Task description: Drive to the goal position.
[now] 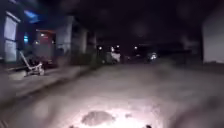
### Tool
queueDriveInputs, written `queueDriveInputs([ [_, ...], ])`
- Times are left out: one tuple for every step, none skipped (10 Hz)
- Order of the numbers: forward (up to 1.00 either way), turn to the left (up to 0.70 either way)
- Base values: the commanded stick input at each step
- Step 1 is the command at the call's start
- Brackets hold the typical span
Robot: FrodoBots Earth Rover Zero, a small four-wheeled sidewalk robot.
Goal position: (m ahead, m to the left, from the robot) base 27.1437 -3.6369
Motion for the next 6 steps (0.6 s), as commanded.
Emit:
queueDriveInputs([
  [0.70, 0.00],
  [0.70, 0.00],
  [0.70, 0.00],
  [0.70, 0.00],
  [0.70, 0.00],
  [0.70, 0.00],
])
